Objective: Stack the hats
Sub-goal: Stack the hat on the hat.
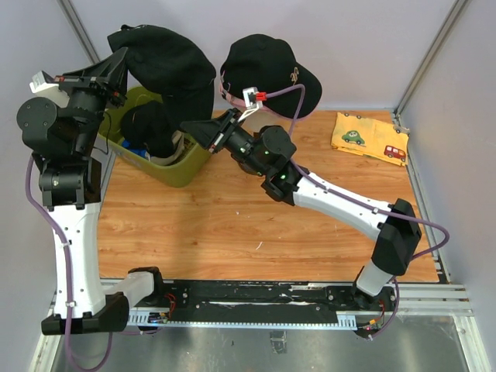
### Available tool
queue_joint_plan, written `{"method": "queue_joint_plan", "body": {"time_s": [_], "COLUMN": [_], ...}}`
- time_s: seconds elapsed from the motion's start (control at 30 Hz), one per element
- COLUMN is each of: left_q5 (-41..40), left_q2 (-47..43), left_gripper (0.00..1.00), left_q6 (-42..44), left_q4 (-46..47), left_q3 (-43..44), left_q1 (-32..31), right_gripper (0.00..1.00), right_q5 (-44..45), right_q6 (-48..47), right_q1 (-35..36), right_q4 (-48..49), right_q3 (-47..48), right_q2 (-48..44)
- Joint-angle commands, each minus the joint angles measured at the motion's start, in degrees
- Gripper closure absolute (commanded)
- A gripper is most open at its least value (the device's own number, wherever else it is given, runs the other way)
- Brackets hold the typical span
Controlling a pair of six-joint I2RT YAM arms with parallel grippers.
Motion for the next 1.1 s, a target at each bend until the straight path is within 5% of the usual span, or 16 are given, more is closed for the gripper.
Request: {"method": "queue_joint_plan", "body": {"time_s": [0.0,0.57,1.07], "left_q5": [-0.14,2.30,3.88], "left_q2": [-2.41,-0.03,10.71], "left_gripper": [1.00,1.00,0.99], "left_q6": [-0.73,2.16,7.25], "left_q4": [3.57,7.08,14.77], "left_q3": [-0.83,-0.01,4.39], "left_q1": [0.23,0.08,-8.84], "right_gripper": [0.86,0.99,0.99], "right_q5": [0.10,-2.52,-14.73], "right_q6": [-1.04,2.01,23.40], "right_q1": [-2.12,-10.15,-26.26], "right_q4": [-0.64,-11.34,-8.14], "right_q3": [0.16,3.53,9.43], "right_q2": [-4.95,-12.40,-9.46]}}
